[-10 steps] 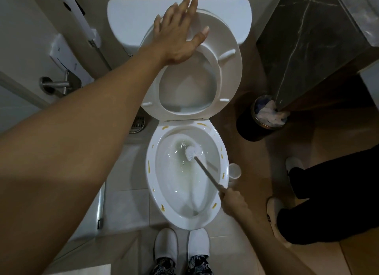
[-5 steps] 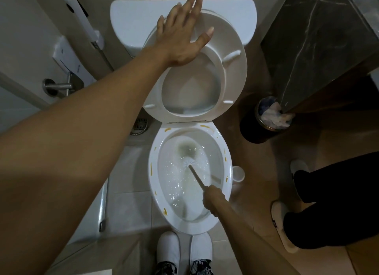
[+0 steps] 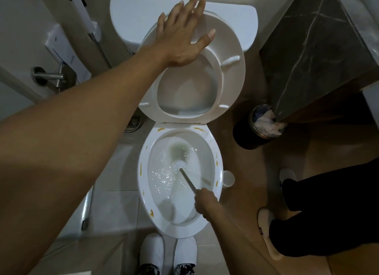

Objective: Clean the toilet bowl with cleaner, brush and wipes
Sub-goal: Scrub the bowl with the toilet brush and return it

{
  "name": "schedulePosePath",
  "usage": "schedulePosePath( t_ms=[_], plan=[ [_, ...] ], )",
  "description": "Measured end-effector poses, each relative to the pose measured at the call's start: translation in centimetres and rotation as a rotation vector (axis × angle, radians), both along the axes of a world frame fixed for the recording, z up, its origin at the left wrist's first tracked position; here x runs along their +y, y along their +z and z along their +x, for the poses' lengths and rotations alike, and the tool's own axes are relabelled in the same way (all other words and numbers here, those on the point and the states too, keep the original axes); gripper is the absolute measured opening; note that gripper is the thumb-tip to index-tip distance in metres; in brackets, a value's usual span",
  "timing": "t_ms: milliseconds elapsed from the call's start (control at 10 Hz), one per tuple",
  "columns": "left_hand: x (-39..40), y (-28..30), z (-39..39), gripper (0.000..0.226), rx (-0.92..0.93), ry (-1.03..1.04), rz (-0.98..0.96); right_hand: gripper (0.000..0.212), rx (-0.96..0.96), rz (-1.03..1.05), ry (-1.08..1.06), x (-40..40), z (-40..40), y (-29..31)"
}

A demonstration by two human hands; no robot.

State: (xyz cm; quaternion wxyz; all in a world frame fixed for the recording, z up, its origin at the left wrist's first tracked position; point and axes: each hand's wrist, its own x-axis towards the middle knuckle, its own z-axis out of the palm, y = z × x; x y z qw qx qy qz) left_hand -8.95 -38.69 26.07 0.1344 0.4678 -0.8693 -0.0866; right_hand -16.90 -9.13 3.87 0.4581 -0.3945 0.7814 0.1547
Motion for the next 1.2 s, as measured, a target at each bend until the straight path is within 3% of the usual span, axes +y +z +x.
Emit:
schedulePosePath(
  t_ms=[200,400,500,800,1000,1200],
  plan=[
    [0.0,0.0,0.0,0.070,0.005,0.006,0.009,0.032,0.011,0.001,0.109,1.6,-0.4,0.1],
    [-0.1,0.0,0.0,0.070,0.000,0.001,0.010,0.029,-0.020,-0.031,0.004,1.0,-0.2,-0.4],
    [-0.2,0.0,0.0,0.070,-0.001,-0.005,0.013,0.030,-0.026,-0.021,0.084,2.6,0.6,-0.2],
    [-0.3,0.0,0.1,0.071,-0.008,-0.016,0.019,0.028,-0.111,-0.011,-0.103,-0.1,-0.9,0.7],
    [-0.2,0.2,0.1,0.072,0.004,-0.008,0.046,0.026,-0.084,0.000,-0.036,2.6,-2.0,2.8],
    [-0.1,0.5,0.1,0.072,-0.016,-0.007,0.064,0.031,-0.107,0.035,-0.118,-0.5,-1.9,1.7]
  ],
)
